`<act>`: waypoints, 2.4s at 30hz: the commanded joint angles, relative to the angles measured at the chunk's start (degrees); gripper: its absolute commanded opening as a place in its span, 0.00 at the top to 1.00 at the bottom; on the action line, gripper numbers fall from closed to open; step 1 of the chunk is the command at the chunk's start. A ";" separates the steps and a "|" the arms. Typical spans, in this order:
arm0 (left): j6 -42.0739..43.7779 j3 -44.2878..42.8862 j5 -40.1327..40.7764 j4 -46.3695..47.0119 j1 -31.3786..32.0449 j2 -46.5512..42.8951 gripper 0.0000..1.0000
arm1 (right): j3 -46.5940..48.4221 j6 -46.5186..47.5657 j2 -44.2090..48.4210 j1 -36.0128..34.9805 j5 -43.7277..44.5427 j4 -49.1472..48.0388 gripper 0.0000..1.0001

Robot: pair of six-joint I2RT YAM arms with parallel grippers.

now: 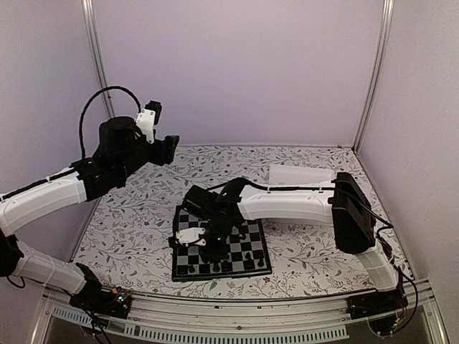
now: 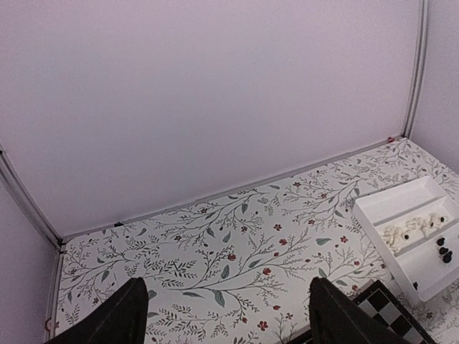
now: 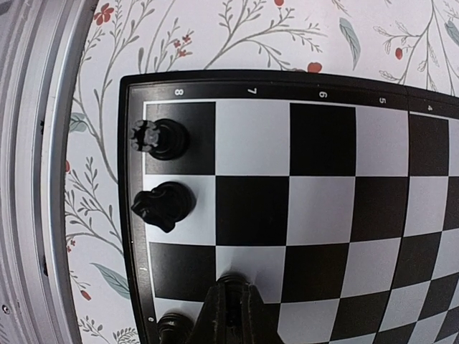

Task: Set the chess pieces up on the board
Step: Place the chess piece on the chessboard, then pick up the chess piece from the storage box.

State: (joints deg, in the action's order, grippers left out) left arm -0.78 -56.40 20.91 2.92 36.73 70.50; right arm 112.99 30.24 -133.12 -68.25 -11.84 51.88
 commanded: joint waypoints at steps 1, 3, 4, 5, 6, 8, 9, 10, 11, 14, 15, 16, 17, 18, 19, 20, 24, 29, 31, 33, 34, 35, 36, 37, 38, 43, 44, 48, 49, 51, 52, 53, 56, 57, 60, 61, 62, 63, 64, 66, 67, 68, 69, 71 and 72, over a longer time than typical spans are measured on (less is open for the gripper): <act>0.34 0.46 -0.02 1.26 -0.52 -0.47 0.21 | 2.21 -0.51 -1.83 -0.31 1.07 0.06 0.99; 0.34 0.50 -0.26 1.17 -0.52 -0.37 0.21 | 3.23 -0.87 -2.41 -0.31 1.43 0.20 0.99; 0.26 0.43 -0.35 1.13 -0.52 -0.25 0.21 | 3.77 -0.96 -2.76 -0.34 1.67 0.30 0.99; 0.27 0.37 -0.46 1.06 -0.52 -0.15 0.21 | 4.29 -1.10 -3.25 -0.31 1.83 0.39 0.98; 0.25 0.33 -0.51 1.00 -0.52 -0.11 0.21 | 4.68 -1.19 -3.54 -0.31 2.02 0.43 0.97; 0.25 0.33 -0.53 0.88 -0.52 -0.02 0.21 | 4.99 -1.38 -4.13 -0.38 2.18 0.47 0.94; 0.25 0.25 -0.59 0.86 -0.52 -0.06 0.21 | 5.04 -1.44 -4.30 -0.31 2.10 0.65 0.93; 0.25 0.24 -0.56 0.78 -0.52 -0.02 0.21 | 5.05 -1.42 -4.41 -0.43 2.01 0.76 0.92; 0.33 0.24 -0.59 0.77 -0.52 -0.01 0.21 | 4.98 -1.41 -4.43 -0.35 1.87 0.92 0.91; 0.34 0.17 -0.75 0.69 -0.52 -0.01 0.21 | 4.93 -1.33 -4.35 -0.41 1.69 1.36 0.90; 0.34 0.15 -0.84 0.69 -0.52 -0.08 0.21 | 4.88 -1.32 -4.28 -0.40 1.65 1.46 0.91; 0.34 0.14 -0.91 0.69 -0.56 -0.10 0.21 | 4.86 -1.32 -4.33 -0.39 1.66 1.57 0.92; 0.34 0.11 -0.99 0.62 -0.53 -0.10 0.21 | 4.86 -1.32 -4.22 -0.42 1.51 1.73 0.93; 0.34 0.15 -1.04 0.60 -0.52 -0.09 0.21 | 4.83 -1.26 -4.22 -0.40 1.40 1.81 0.94; 0.34 0.15 -1.11 0.60 -0.52 0.00 0.21 | 4.79 -1.24 -4.12 -0.39 1.38 1.94 0.94; 0.34 0.11 -1.13 0.60 -0.52 -0.01 0.21 | 4.58 -1.27 -3.96 -0.42 1.37 2.06 0.94; 0.34 0.15 -1.13 0.60 -0.53 -0.03 0.21 | 3.51 -1.27 -2.89 -0.48 1.83 2.01 0.95; 0.34 0.15 -1.27 0.51 -0.55 -0.10 0.21 | 2.29 -1.09 -1.41 -0.56 2.34 1.68 0.95; 0.34 0.15 -1.28 0.51 -0.54 -0.10 0.21 | 2.07 -1.18 -1.28 -0.58 2.22 1.68 0.95; 0.34 0.15 -1.31 0.51 -0.58 -0.10 0.21 | 2.04 -1.13 -1.35 -0.76 2.03 1.94 0.95; 0.34 0.15 -1.31 0.51 -0.60 -0.10 0.21 | 2.06 -1.07 -1.35 -0.94 2.00 2.04 0.95; 0.34 0.14 -1.37 0.51 -0.59 -0.10 0.21 | 2.06 -0.99 -1.26 -1.14 2.04 2.16 0.95; 0.34 0.15 -1.37 0.55 -0.54 -0.10 0.21 | 1.98 -0.91 -1.12 -1.30 2.14 2.20 0.95; 0.34 0.15 -1.39 0.52 -0.58 -0.09 0.21 | 1.84 -0.92 -1.03 -1.42 2.16 2.20 0.95; 0.27 0.20 -1.39 0.53 -0.60 -0.08 0.21 | 1.74 -0.85 -0.81 -1.45 2.24 2.29 0.95; 0.16 0.15 -1.82 0.51 -0.56 -0.10 0.21 | 1.52 -0.86 -0.71 -1.54 2.77 2.12 0.89; 0.16 0.15 -1.83 0.51 -0.60 -0.10 0.21 | 1.53 -0.92 -0.73 -1.54 2.90 2.01 0.86; 0.16 0.24 -1.83 0.46 -0.60 0.03 0.21 | 1.58 -1.19 -0.87 -1.55 3.68 1.68 0.80; 0.16 0.17 -1.81 0.43 -0.61 0.07 0.21 | 1.61 -1.16 -0.84 -1.54 3.84 1.61 0.79; 0.12 0.15 -1.95 0.42 -0.61 0.16 0.21 | 1.76 -1.23 -0.66 -1.54 4.17 1.26 0.77; 0.09 0.11 -2.00 0.42 -0.54 0.16 0.21 | 1.89 -1.23 -0.45 -1.56 4.25 1.26 0.76; 0.15 0.15 -1.96 0.42 -0.60 0.24 0.21 | 2.07 -1.24 -0.36 -1.55 4.32 1.27 0.75; 0.24 0.15 -1.89 0.42 -0.56 0.42 0.21 | 2.72 -1.15 0.58 -1.58 4.59 1.12 0.72; 0.31 0.14 -1.87 0.42 -0.56 0.49 0.21 | 3.00 -1.08 1.21 -1.50 4.62 1.01 0.70; 0.41 0.13 -2.33 0.41 -0.61 0.92 0.21 | 5.01 -0.58 3.42 -0.79 2.59 1.47 0.65; 0.55 0.15 -2.65 0.42 -0.59 1.07 0.21 | 5.98 -0.46 4.31 -0.37 1.48 1.82 0.63; 0.67 0.23 -2.89 0.49 -0.60 1.31 0.21 | 7.02 -0.45 5.23 0.20 0.12 2.45 0.62; 0.69 0.24 -2.97 0.51 -0.56 1.55 0.21 | 7.95 -0.44 5.76 0.90 -1.33 3.39 0.62; 0.69 0.24 -3.10 0.51 -0.60 1.83 0.21 | 8.47 -0.31 6.54 1.68 -2.39 4.08 0.61; 0.69 0.28 -4.13 0.51 -0.54 2.41 0.21 | 8.06 -0.27 8.94 3.63 -3.91 4.92 0.60; 0.69 0.32 -5.04 0.62 -0.55 2.67 0.21 | 7.34 -0.20 10.03 4.95 -4.66 5.12 0.60; 0.69 0.36 -6.21 0.72 -0.52 3.05 0.21 | 6.25 -0.27 11.67 6.25 -5.21 5.06 0.60; 0.69 0.29 -7.37 0.77 -0.52 3.52 0.21 | 4.42 -0.38 13.99 7.94 -5.65 4.62 0.60; 0.69 -0.32 -10.12 0.43 -0.16 4.64 0.24 | -0.56 -0.65 17.93 11.65 -6.02 2.49 0.59; 0.69 -0.99 -11.80 0.11 0.29 5.28 0.25 | -3.48 -0.74 19.62 14.04 -6.01 1.38 0.59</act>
State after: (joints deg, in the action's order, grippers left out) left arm -0.62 -56.40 15.33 2.76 36.73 73.52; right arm 116.49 29.63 -121.34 -61.89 -15.55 54.63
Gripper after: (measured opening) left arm 0.772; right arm 0.407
